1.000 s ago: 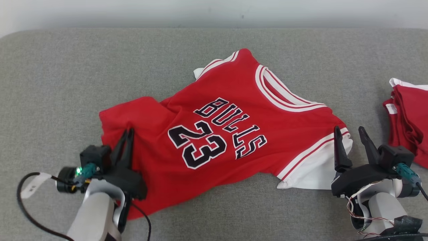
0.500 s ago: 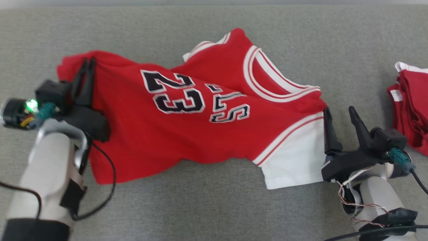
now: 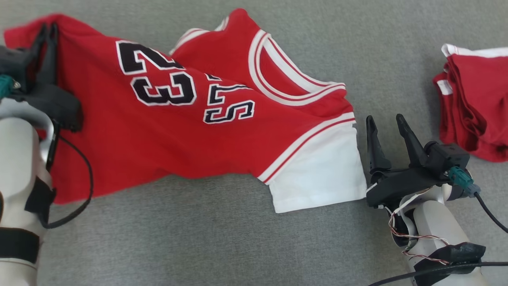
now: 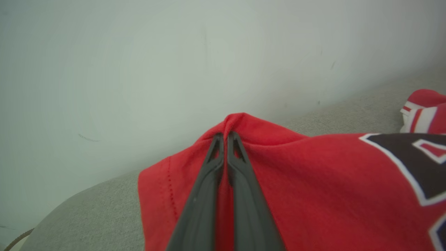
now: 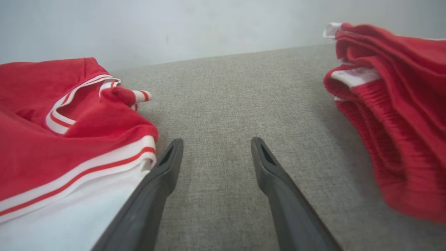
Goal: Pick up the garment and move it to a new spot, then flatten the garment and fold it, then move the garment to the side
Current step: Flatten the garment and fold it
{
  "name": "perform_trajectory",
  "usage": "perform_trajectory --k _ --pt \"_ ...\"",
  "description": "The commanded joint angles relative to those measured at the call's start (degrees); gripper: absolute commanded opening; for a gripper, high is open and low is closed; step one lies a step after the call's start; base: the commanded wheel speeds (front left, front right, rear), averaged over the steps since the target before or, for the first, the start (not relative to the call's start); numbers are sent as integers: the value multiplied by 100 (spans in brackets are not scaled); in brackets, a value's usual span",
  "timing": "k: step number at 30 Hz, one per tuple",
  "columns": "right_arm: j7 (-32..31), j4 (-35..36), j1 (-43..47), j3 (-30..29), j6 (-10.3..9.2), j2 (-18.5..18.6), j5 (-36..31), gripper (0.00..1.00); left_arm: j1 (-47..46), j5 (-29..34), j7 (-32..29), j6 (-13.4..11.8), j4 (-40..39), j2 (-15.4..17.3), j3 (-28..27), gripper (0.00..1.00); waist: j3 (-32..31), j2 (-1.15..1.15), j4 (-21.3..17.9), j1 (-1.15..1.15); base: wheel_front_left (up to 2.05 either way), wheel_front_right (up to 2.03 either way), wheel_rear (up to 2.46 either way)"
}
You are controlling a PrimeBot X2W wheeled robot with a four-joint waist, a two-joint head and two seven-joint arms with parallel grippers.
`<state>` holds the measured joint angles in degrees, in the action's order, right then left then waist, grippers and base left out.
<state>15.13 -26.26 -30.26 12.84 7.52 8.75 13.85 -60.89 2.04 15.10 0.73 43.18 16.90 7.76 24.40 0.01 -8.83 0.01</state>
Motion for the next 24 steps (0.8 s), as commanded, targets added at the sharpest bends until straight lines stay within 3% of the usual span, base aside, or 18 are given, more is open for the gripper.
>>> perform_trajectory --k 1,4,5,6,7,18,24 --pt "0 14 -72 19 -7 0 15 100 -14 16 6 -52 -110 84 7 0 133 -1 -136 -1 0 0 0" --pt "0 -10 -61 31 -7 6 11 100 163 -12 6 -111 -215 94 51 0 146 -1 -166 -1 0 0 0" --pt "0 -26 -61 36 -7 6 10 100 218 -70 6 -125 -173 75 31 24 140 -1 -171 -1 0 0 0" --pt "0 -42 -60 44 -7 1 5 100 247 -140 6 -122 -116 50 -5 80 128 -1 -172 -1 0 0 0" --pt "0 -56 -53 43 -7 -5 2 100 280 -177 7 -108 -52 25 -23 100 110 -1 -168 -1 0 0 0" --pt "-1 -128 175 -4 -7 -31 -31 100 1138 -487 6 -142 -735 -214 -149 100 -426 -1 181 -1 0 0 0" --pt "0 -206 404 -6 -7 -52 -70 100 2109 -617 6 -173 -1308 -546 -181 100 -887 -1 495 -1 0 0 0"
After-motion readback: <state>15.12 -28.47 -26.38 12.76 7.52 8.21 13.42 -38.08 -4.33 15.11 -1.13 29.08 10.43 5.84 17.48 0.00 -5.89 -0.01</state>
